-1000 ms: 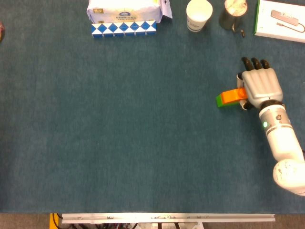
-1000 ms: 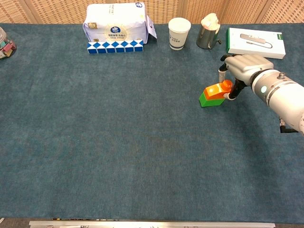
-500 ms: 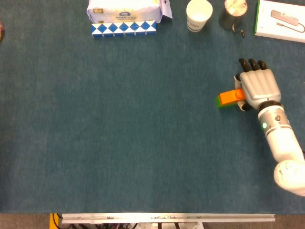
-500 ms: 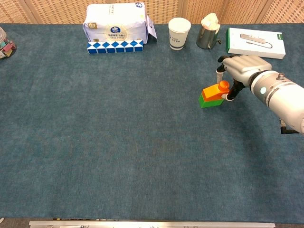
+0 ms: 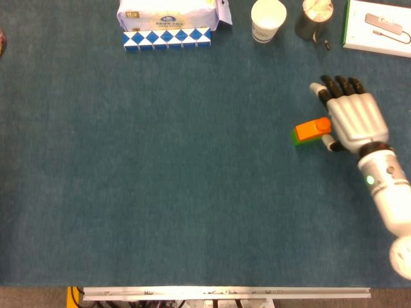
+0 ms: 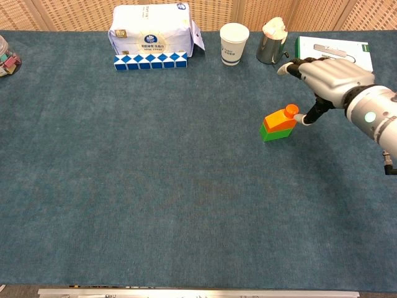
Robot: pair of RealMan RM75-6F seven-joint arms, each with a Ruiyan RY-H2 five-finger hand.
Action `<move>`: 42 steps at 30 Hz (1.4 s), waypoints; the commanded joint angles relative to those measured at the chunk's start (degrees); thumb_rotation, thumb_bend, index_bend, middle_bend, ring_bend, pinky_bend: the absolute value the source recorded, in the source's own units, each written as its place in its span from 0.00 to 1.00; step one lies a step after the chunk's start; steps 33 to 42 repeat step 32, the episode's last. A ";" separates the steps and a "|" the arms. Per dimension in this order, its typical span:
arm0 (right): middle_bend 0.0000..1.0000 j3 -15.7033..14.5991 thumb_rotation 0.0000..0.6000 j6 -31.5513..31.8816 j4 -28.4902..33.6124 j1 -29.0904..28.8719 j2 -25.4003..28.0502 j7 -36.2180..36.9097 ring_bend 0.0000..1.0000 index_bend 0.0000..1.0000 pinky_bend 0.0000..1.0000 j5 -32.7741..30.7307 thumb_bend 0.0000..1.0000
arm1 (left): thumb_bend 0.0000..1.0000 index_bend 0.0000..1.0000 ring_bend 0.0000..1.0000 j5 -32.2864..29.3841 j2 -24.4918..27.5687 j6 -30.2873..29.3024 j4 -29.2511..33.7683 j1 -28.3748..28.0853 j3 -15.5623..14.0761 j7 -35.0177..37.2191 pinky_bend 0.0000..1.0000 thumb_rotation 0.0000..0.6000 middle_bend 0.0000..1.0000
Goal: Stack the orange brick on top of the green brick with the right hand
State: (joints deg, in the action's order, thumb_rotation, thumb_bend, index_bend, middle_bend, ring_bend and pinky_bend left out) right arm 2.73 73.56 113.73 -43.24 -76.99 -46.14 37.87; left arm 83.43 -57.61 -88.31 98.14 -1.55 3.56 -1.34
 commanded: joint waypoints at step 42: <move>0.17 -8.88 1.00 24.04 -11.37 31.90 6.39 25.09 0.00 0.43 0.08 38.53 0.24 | 0.10 0.46 0.26 -2.45 -1.48 2.30 -0.75 -0.89 0.42 -1.78 0.26 1.00 0.42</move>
